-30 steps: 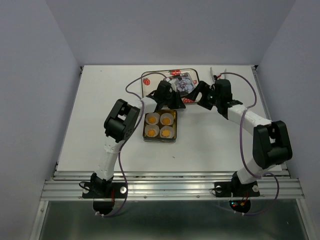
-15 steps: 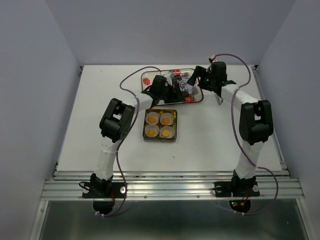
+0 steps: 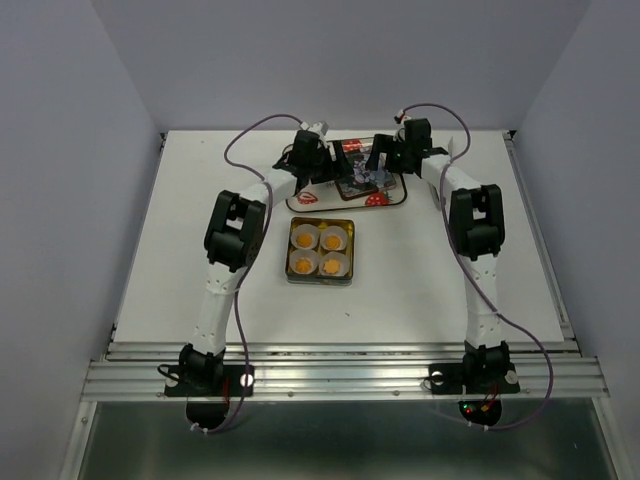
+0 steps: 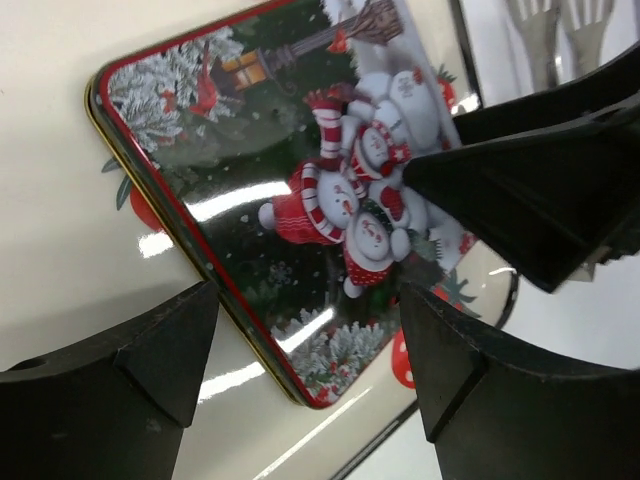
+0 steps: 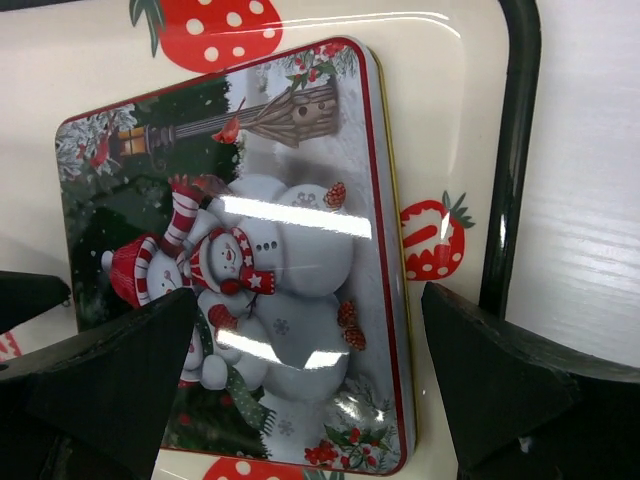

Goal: Pack the cookies

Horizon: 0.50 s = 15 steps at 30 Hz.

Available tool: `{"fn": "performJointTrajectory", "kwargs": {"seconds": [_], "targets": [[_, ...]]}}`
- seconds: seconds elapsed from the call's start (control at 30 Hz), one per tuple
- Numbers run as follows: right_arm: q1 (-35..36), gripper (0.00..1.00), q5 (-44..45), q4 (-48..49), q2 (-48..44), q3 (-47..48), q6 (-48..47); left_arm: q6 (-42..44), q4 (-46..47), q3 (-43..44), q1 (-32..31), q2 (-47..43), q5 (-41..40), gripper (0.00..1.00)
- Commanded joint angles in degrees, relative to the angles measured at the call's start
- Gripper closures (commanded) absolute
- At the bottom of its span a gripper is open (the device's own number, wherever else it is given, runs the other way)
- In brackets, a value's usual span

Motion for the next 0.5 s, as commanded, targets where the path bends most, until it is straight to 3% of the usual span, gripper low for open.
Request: {"fn": "performJointTrajectory", "kwargs": {"seconds": [0.0, 0.23, 0.47], "targets": [[0.13, 0.00, 0.03, -3.91, 1.40, 4.36, -3.08, 1.61, -4.57, 4.54, -0.56, 3.19, -1.25, 0.17], [1.27, 0.00, -7.26, -6.99, 2.03, 1.38, -1.33, 1.17, -7.56, 5.33, -0.82, 4.34, -4.16, 0.21], [1.80, 0.00, -28.58, -2.88, 0.97, 3.21, 12.44, 0.47, -8.09, 4.99, -1.96, 5.40, -3.45, 0.39]]}}
